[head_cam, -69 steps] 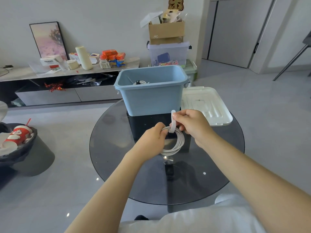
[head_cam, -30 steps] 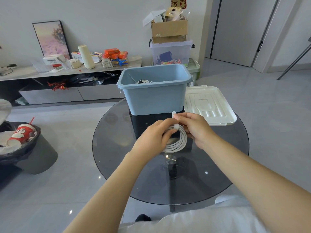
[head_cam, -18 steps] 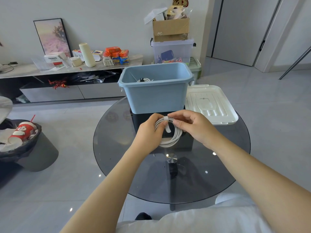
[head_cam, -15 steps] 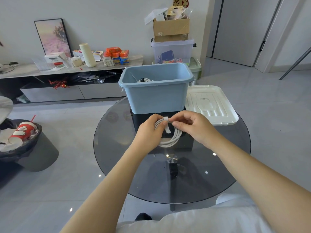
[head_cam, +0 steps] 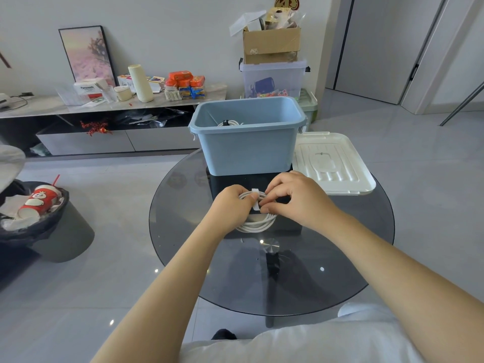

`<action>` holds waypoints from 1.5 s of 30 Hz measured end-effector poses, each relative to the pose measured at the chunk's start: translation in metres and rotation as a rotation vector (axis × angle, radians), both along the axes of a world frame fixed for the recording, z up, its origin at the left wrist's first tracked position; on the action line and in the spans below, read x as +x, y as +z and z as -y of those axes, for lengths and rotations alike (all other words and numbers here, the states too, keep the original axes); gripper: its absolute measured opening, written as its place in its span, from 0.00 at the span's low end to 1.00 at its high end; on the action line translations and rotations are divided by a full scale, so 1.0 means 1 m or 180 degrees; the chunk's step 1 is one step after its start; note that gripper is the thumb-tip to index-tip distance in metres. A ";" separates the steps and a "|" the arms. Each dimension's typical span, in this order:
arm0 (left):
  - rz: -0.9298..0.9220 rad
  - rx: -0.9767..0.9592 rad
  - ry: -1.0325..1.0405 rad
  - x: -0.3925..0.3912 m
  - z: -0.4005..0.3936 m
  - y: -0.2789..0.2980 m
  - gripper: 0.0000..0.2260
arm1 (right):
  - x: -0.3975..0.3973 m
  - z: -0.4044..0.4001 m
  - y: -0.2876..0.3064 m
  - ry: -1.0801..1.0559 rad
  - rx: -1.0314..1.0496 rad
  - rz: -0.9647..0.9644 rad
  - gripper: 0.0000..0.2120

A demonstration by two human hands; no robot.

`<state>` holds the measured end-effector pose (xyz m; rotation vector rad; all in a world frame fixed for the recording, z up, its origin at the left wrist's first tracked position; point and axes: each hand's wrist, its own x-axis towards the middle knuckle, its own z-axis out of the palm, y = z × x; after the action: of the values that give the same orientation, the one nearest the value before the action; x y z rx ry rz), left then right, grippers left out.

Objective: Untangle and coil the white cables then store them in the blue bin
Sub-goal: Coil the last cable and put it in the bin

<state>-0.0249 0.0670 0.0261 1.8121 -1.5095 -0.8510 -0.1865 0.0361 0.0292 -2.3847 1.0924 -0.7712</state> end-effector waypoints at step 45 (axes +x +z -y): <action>0.0185 -0.0522 -0.0670 -0.005 -0.007 -0.004 0.05 | 0.008 0.004 -0.006 -0.0627 0.1376 0.1703 0.06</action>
<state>-0.0300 0.0744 0.0219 1.5921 -1.7764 -0.7524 -0.1781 0.0322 0.0234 -1.6032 1.1254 -1.0383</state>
